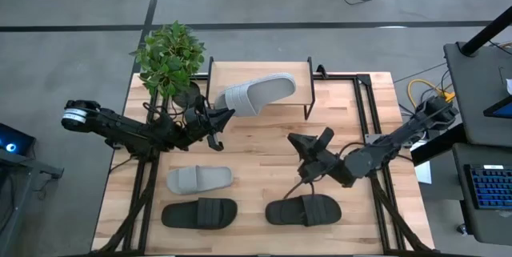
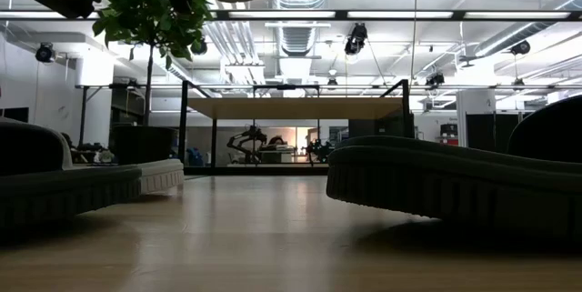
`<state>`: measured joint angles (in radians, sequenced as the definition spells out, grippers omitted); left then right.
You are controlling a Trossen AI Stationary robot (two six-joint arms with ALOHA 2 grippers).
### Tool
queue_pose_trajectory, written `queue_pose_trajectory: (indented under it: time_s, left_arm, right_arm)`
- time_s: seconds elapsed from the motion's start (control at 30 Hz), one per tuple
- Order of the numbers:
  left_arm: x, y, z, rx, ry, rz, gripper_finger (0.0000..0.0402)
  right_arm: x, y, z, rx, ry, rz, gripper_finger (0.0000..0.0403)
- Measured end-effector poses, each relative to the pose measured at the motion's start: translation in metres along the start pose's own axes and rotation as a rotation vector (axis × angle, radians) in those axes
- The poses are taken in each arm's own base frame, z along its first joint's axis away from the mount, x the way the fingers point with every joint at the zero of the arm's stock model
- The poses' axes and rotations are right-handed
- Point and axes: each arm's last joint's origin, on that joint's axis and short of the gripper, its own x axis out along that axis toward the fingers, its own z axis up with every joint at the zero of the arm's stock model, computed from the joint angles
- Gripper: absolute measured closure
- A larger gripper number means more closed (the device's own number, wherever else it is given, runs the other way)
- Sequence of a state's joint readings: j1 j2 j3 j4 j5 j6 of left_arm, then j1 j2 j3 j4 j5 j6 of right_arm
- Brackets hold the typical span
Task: Pick and place slides into the shelf
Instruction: Put the right grey slipper on the shelf
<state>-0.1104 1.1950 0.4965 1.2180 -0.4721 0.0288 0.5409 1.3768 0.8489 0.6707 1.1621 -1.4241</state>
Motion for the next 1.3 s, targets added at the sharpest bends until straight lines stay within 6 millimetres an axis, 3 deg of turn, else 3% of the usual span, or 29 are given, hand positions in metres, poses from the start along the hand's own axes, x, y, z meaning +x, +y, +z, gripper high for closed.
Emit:
queue_pose_trajectory:
  time_s: [0.27, 0.53, 0.77, 1.07, 1.3]
  left_arm:
    - [0.000, 0.000, -0.003, 0.010, 0.027, 0.000, 0.0402]
    - [0.000, -0.001, -0.005, -0.080, 0.047, -0.033, 0.0401]
    - [0.000, -0.002, -0.005, -0.132, 0.050, -0.073, 0.0401]
    - [-0.001, -0.003, -0.006, -0.156, 0.059, -0.100, 0.0401]
    - [-0.001, -0.003, -0.004, -0.187, 0.054, -0.141, 0.0401]
  right_arm:
    - [0.010, 0.007, 0.001, -0.111, -0.012, 0.004, 0.0348]
    - [0.021, 0.016, 0.017, -0.365, -0.002, 0.042, 0.0268]
    - [0.044, 0.025, 0.024, -0.559, 0.106, 0.073, 0.0214]
    - [0.072, 0.003, 0.029, -0.503, 0.233, 0.044, 0.0209]
    - [0.075, -0.001, 0.025, -0.561, 0.266, 0.070, 0.0209]
